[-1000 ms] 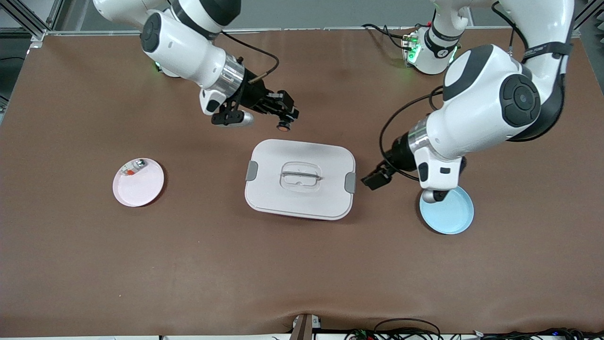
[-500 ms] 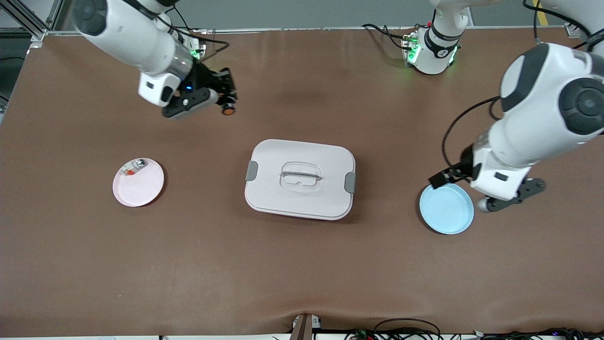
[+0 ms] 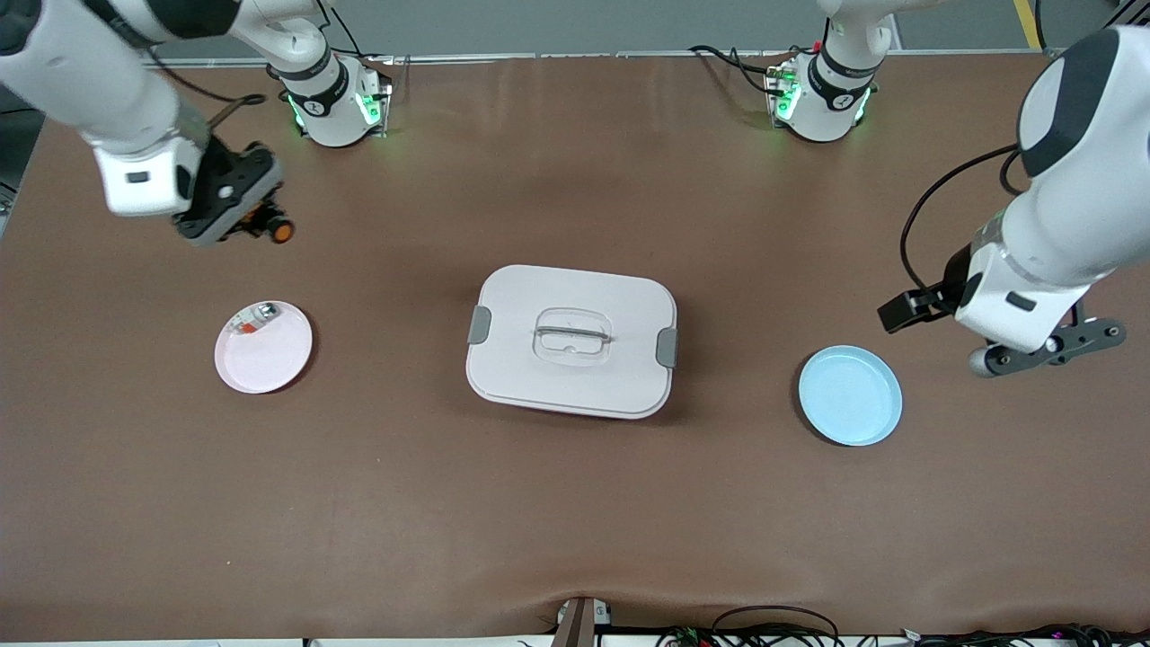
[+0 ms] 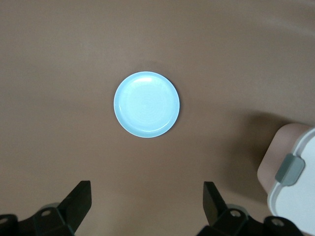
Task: Transfer orange switch to right arm and place
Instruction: 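Carry the switch to the white plate while the left gripper withdraws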
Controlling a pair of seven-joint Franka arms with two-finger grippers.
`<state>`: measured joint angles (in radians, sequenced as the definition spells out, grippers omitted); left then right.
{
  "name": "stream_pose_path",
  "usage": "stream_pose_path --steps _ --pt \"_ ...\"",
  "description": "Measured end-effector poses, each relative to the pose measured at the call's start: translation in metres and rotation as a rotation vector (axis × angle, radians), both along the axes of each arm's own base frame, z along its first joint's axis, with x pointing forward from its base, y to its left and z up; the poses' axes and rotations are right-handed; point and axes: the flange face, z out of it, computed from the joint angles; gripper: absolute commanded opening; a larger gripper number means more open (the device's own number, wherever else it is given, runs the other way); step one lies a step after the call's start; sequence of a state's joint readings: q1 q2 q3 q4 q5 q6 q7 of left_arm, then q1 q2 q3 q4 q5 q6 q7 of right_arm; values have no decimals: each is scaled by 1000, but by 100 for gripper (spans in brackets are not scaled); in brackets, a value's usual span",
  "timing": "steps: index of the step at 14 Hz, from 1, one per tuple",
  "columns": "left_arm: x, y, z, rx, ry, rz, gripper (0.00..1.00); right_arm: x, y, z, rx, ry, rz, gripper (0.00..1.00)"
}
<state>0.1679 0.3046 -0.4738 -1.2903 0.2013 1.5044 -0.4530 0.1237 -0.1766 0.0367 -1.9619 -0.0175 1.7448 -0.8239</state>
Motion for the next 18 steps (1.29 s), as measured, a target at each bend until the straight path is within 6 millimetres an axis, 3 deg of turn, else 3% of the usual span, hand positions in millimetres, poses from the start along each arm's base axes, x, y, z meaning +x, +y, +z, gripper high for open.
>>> stream_pose_path --steps 3,8,15,18 --pt "-19 16 24 41 -2 -94 100 12 -44 -31 -8 -55 143 0" --pt "-61 23 42 59 3 -118 100 26 -98 -119 -11 -75 287 0" --pt "-78 31 49 29 -11 -126 100 58 -149 -250 2 -67 380 0" --pt "-82 32 45 10 -23 -123 100 63 -150 -284 -24 -69 425 0"
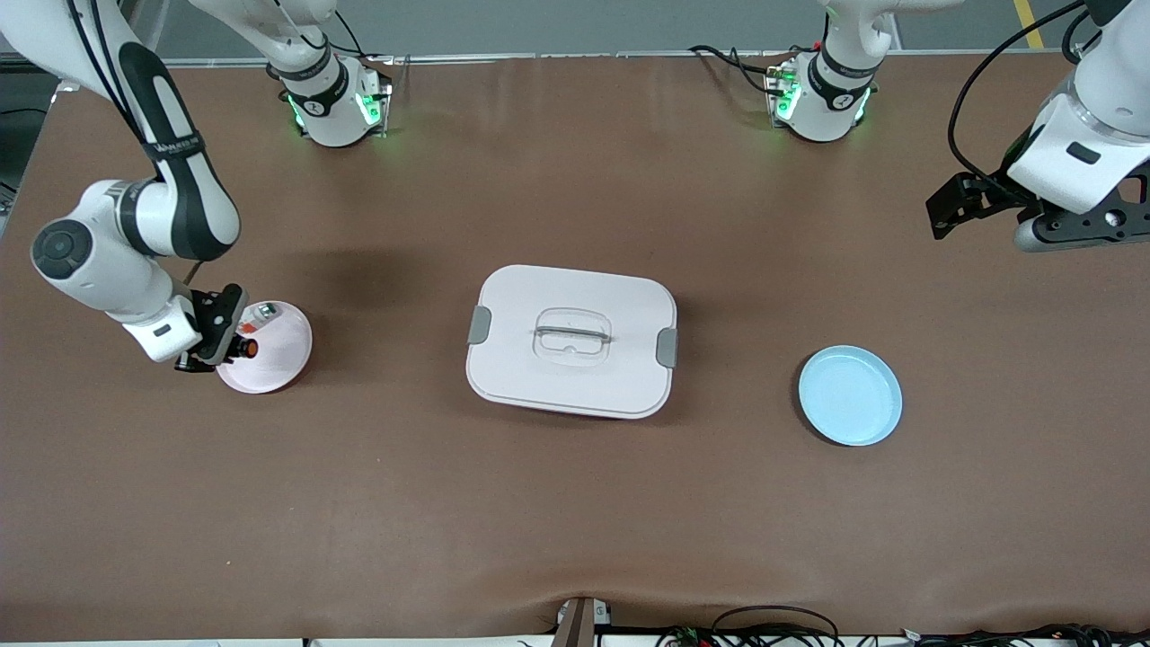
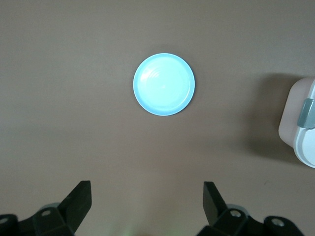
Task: Transfer orange switch to right arm and place
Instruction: 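Carry the switch to the white plate while the left gripper withdraws, then lower the switch onto the white plate with the right gripper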
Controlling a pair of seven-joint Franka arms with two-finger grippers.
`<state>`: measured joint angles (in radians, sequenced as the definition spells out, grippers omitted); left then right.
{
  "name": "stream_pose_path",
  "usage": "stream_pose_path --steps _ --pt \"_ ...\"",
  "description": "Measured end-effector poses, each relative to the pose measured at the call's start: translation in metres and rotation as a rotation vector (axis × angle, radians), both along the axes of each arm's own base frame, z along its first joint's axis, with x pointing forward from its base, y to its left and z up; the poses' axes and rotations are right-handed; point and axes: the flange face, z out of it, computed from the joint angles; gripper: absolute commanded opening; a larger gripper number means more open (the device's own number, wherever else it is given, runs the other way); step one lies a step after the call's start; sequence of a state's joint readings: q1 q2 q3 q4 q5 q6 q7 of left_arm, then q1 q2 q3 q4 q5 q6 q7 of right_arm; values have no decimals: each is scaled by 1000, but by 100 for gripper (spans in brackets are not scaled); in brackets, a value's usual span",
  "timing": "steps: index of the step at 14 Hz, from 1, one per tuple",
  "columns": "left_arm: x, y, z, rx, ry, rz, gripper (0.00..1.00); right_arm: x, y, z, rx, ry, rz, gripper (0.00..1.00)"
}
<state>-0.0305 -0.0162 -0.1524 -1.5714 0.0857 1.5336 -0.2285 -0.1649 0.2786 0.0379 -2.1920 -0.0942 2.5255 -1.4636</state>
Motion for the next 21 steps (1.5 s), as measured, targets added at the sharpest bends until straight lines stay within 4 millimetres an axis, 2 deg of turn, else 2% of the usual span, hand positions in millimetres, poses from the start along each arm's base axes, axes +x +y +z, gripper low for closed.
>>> stream_pose_path --steps 5,9,14,21 --pt "-6 -2 1 -12 -4 -3 100 0 2 -40 -14 33 38 0" --pt "-5 -4 -1 -33 -10 -3 100 -2 2 -62 -7 52 39 0" --pt "-4 -4 0 -34 -13 -2 100 -5 -2 -75 -3 58 31 0" --pt "-3 7 -3 -34 -5 -36 100 -6 -3 -82 0 66 30 0"
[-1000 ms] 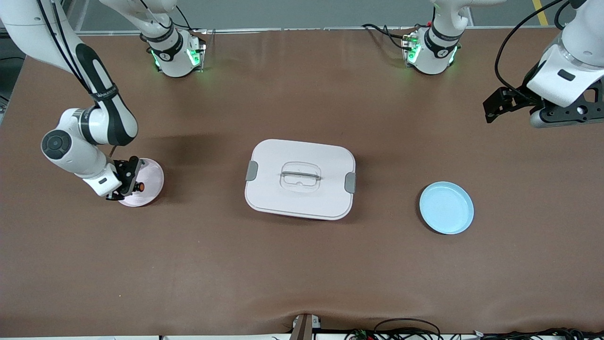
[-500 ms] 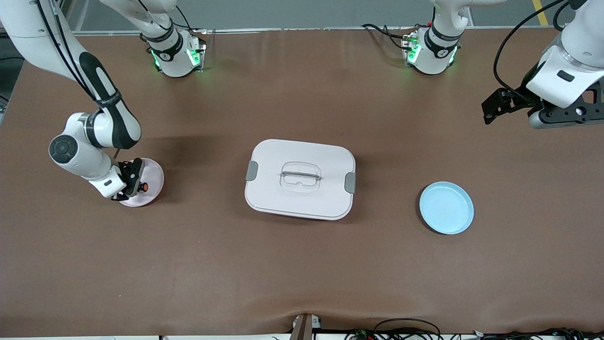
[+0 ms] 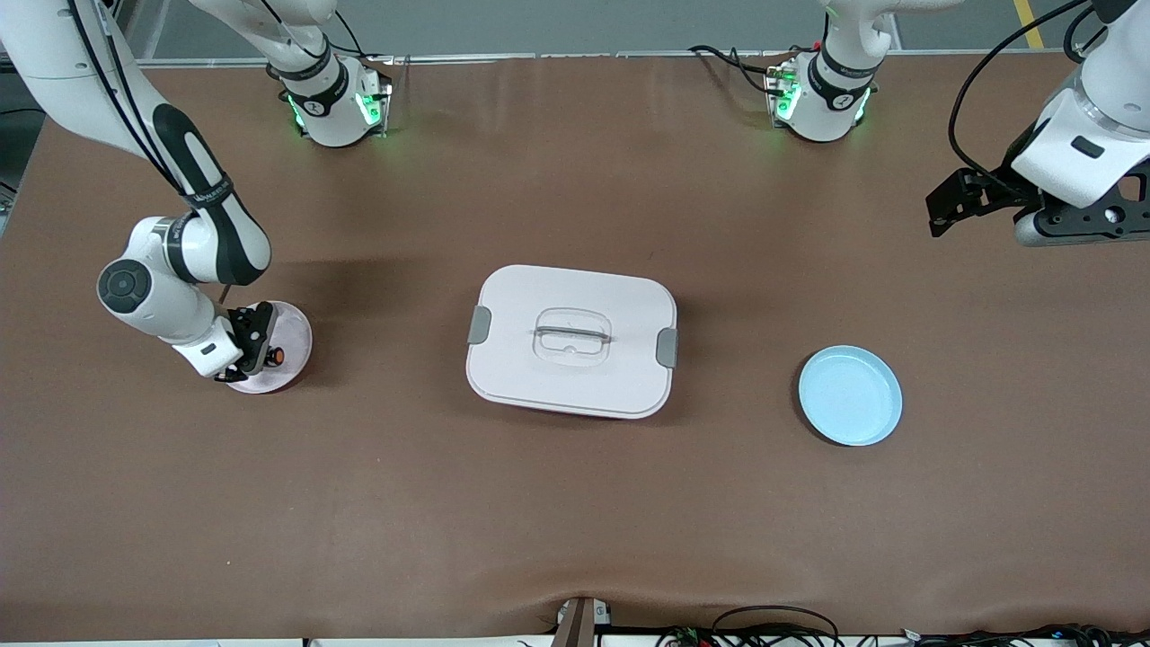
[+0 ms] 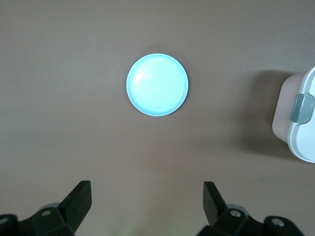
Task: Transfer orange switch to right arm and place
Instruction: 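Lower the switch onto the white plate with the right gripper, then open the right gripper and release the switch on the plate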
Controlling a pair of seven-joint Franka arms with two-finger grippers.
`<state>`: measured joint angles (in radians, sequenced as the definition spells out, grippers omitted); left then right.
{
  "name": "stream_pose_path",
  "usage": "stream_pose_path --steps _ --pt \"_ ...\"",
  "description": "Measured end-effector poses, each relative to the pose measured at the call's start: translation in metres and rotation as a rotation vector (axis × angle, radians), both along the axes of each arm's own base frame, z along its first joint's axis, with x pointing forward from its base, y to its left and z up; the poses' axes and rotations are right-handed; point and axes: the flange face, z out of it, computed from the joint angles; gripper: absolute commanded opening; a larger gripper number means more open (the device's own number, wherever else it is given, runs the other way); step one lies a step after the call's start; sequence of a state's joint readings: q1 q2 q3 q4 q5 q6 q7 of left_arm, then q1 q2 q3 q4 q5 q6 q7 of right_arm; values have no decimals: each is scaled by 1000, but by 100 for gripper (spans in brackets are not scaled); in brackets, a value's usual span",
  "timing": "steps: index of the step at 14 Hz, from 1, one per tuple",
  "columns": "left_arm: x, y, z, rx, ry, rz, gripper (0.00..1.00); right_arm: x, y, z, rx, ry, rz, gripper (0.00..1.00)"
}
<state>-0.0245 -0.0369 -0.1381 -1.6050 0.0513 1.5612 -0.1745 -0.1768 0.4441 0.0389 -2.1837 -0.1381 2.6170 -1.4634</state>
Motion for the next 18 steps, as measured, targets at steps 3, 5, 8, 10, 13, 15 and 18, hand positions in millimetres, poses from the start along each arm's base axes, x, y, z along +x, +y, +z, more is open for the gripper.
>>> stream_pose_path --steps 3,5,8,10,13,15,18 --pt "0 0 0 0 0 -1 100 0 0 -1 0 1 0 0" --pt "0 0 0 0 0 -2 100 0 0 -1 0 2 -1 22" --pt "0 0 0 0 1 -3 100 -1 -2 -3 1 4 -2 100" --pt "0 0 0 0 1 -14 100 1 -5 -1 0 0 14 100" --pt "0 0 0 0 2 -27 100 8 -14 6 -3 -19 20 100" --pt "0 0 0 0 3 -41 100 13 -15 11 -5 -25 22 100" --pt "0 0 0 0 4 -51 100 18 -13 26 -5 18 24 100"
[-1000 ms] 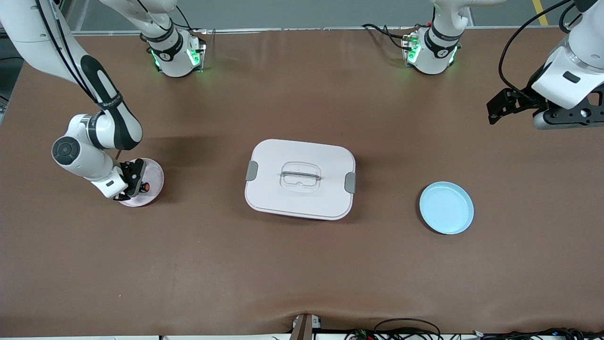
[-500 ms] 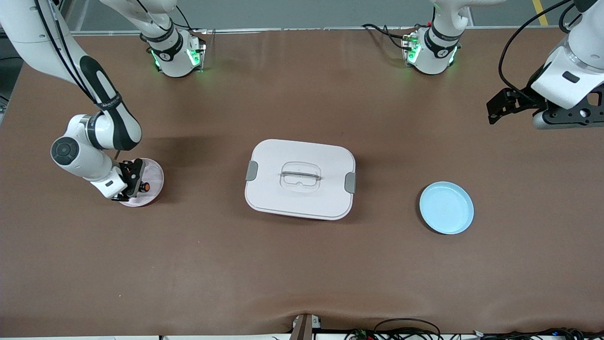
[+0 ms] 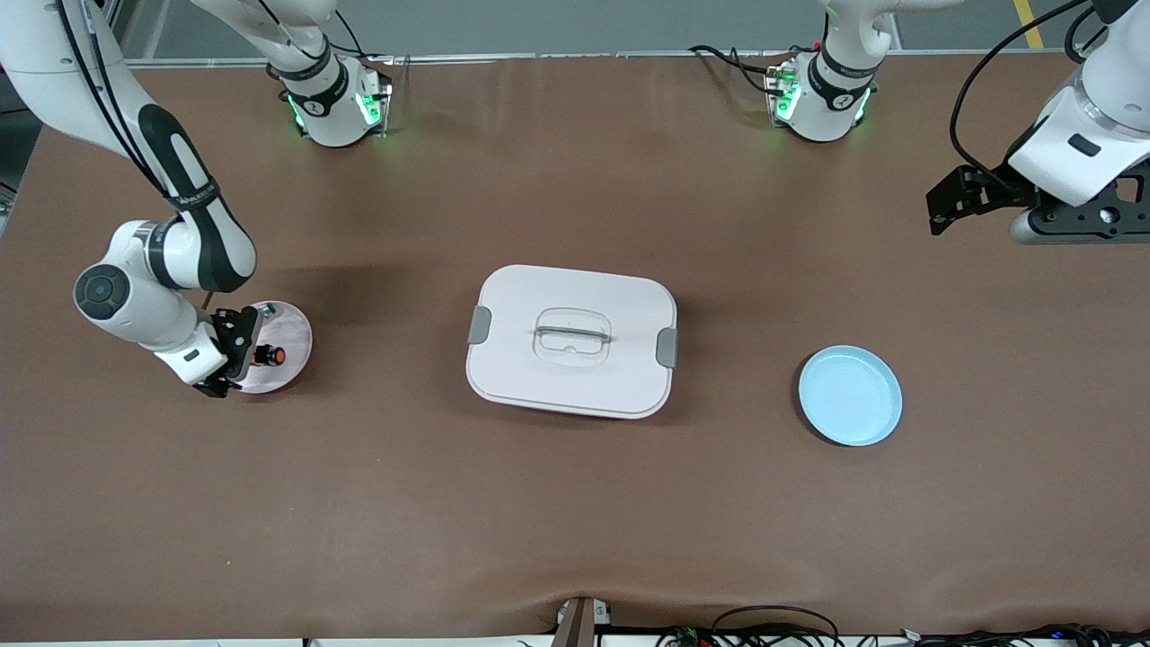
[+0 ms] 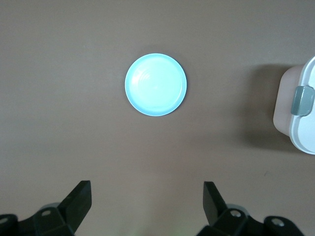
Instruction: Transfer orange switch to right arm and place
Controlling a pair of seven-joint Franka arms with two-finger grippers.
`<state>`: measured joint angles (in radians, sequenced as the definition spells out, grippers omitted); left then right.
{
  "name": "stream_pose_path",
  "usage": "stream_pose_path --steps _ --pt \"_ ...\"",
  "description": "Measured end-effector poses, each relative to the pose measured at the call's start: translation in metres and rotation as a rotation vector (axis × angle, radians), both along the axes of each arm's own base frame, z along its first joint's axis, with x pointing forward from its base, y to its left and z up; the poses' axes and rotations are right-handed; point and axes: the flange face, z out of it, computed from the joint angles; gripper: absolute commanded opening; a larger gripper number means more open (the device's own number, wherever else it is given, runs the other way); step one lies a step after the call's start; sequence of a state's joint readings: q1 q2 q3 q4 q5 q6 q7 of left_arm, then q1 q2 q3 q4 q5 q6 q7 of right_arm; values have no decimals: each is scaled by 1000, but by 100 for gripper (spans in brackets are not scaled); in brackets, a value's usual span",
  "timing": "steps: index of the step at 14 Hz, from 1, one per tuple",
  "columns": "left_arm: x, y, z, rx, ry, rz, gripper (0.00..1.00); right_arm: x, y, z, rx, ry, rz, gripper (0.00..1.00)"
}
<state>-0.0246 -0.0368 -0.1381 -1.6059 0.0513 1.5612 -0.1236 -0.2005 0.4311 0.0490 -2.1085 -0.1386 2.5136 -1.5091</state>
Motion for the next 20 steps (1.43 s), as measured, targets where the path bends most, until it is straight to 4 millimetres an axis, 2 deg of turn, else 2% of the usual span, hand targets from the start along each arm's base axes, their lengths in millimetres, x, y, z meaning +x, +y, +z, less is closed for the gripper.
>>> stream_pose_path --steps 2,5,9,11,16,18,20 --pt "0 0 0 0 1 -1 100 3 3 24 -3 36 -3 100" --pt "0 1 -1 0 2 0 100 -1 15 75 -2 83 -66 100" --pt "0 2 -2 0 3 -8 100 -18 44 150 -12 109 -181 100" --pt "1 3 -2 0 4 -22 100 -30 54 177 -19 129 -246 100" --pt "3 16 -3 -17 7 -32 100 -50 55 231 -51 118 -490 100" --pt "3 17 -3 -18 7 -30 100 -48 52 253 -60 94 -614 100" --pt "3 17 -3 -18 6 -30 100 -43 51 283 -74 79 -770 100"
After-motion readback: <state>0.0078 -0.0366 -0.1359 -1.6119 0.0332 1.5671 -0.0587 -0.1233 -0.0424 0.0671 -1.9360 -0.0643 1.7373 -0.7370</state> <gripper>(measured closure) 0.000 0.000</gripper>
